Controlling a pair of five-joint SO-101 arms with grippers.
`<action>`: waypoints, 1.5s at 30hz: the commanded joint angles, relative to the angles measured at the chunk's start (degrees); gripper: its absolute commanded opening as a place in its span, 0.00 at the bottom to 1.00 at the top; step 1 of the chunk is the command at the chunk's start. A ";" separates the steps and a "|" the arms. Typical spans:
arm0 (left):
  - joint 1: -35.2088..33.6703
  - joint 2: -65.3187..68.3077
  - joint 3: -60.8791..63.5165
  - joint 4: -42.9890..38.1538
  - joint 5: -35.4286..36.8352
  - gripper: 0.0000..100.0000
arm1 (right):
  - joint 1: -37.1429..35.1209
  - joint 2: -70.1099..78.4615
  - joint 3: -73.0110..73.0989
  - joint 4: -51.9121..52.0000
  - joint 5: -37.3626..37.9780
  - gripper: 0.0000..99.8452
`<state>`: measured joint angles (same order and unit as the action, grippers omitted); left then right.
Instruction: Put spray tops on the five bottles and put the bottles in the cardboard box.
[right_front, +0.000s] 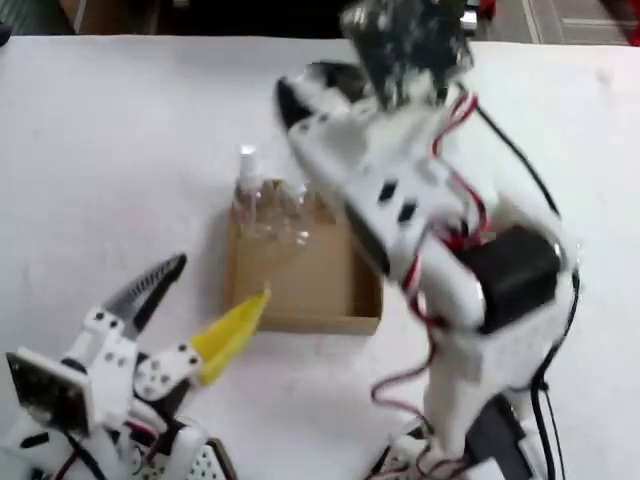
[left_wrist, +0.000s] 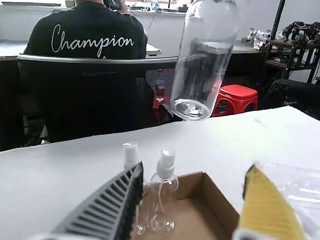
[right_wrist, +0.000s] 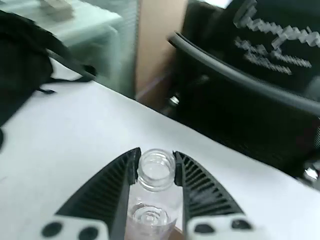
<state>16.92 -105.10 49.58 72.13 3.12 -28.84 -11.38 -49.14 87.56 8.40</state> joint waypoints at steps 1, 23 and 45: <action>-0.84 0.31 -5.36 5.80 -4.84 0.33 | 5.76 2.24 0.00 0.57 0.70 0.02; -36.79 0.31 30.59 -25.14 8.26 0.33 | 14.20 -2.15 34.11 -8.04 -5.27 0.02; -35.56 0.31 31.82 -25.41 8.26 0.33 | 9.89 -20.62 82.73 -54.11 -4.66 0.02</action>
<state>-19.38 -104.40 81.41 48.22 10.86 -19.34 -31.16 32.00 38.33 3.56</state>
